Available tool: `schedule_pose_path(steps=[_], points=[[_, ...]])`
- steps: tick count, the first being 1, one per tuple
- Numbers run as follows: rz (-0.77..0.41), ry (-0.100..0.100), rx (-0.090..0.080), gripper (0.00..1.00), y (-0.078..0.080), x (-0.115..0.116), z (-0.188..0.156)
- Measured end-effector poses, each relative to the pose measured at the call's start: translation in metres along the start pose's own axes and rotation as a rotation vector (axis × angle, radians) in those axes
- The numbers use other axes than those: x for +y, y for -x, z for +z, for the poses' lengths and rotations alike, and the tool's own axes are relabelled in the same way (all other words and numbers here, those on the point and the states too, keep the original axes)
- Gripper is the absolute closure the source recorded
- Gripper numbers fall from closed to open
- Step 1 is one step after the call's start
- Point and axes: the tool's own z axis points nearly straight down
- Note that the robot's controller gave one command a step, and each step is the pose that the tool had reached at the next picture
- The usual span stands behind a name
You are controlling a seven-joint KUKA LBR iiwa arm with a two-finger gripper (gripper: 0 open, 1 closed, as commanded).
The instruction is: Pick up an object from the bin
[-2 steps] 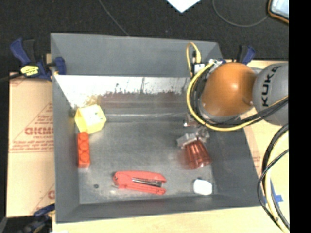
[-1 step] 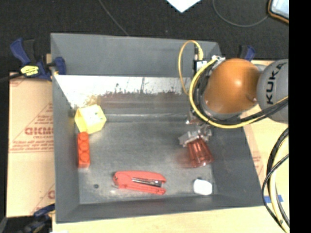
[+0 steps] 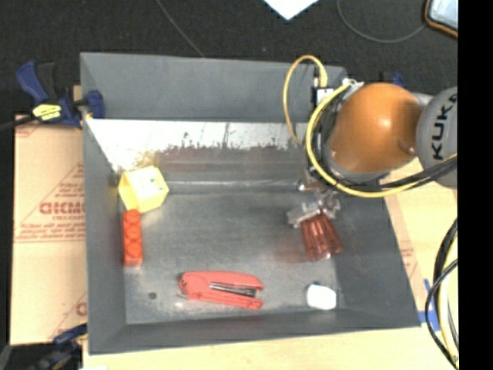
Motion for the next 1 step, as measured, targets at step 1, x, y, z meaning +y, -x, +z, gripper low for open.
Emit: schedule_pose_path(steps=[1], points=[[0.002, -0.005, 0.001, 1.00, -0.0002, -0.0016, -0.0143]])
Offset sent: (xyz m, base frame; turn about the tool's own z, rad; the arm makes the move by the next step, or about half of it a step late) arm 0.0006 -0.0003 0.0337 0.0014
